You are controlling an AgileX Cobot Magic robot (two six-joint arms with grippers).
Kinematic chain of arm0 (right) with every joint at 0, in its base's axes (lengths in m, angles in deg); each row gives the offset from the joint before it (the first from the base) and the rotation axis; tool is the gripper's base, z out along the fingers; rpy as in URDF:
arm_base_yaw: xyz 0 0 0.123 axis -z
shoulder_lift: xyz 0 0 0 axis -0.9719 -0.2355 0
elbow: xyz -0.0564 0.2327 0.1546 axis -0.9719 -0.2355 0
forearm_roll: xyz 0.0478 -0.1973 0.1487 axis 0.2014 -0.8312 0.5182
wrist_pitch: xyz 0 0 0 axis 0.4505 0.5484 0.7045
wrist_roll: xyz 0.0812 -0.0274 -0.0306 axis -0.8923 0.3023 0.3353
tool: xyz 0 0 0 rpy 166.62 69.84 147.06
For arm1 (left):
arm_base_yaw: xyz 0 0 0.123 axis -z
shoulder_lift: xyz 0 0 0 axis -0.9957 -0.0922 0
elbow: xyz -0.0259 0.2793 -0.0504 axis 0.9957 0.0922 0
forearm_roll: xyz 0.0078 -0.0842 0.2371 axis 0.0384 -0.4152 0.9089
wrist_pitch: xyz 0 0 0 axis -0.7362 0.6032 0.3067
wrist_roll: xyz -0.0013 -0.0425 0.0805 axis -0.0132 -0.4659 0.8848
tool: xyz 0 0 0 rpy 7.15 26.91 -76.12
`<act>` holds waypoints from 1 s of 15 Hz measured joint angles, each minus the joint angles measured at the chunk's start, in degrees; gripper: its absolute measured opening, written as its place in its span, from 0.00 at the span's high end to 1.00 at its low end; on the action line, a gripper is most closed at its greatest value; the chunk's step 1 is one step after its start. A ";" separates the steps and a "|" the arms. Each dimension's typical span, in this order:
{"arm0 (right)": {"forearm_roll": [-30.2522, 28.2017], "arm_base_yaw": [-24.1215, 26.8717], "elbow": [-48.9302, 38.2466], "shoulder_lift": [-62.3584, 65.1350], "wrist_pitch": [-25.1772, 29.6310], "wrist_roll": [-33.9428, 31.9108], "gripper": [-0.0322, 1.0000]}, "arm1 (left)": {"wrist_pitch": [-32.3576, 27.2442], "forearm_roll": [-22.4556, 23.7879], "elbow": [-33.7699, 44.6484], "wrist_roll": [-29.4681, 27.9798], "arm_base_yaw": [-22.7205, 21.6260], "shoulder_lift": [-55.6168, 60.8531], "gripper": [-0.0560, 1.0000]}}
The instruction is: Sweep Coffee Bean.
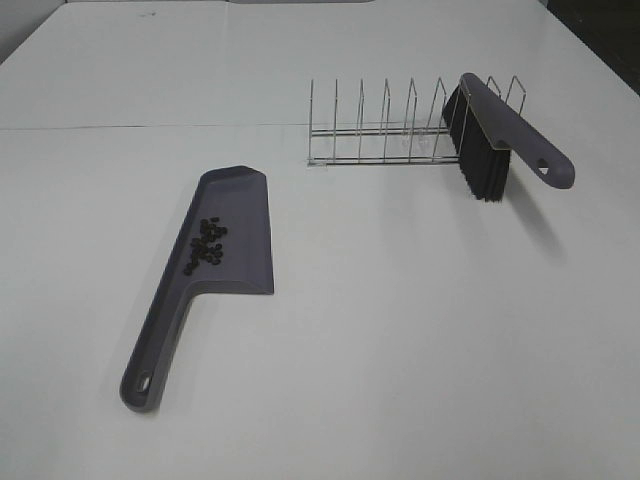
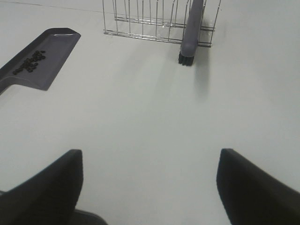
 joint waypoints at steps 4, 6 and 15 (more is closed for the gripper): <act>0.57 1.03 0.00 0.00 0.00 0.00 0.32 | 0.06 0.00 0.00 0.00 -7.68 2.29 0.38; 0.57 1.03 0.00 0.00 0.00 0.00 0.32 | 0.17 0.00 0.00 0.00 -7.73 4.58 0.38; 0.69 1.03 0.00 3.32 -0.06 0.00 0.32 | 0.17 0.00 0.00 0.00 -7.79 4.87 0.38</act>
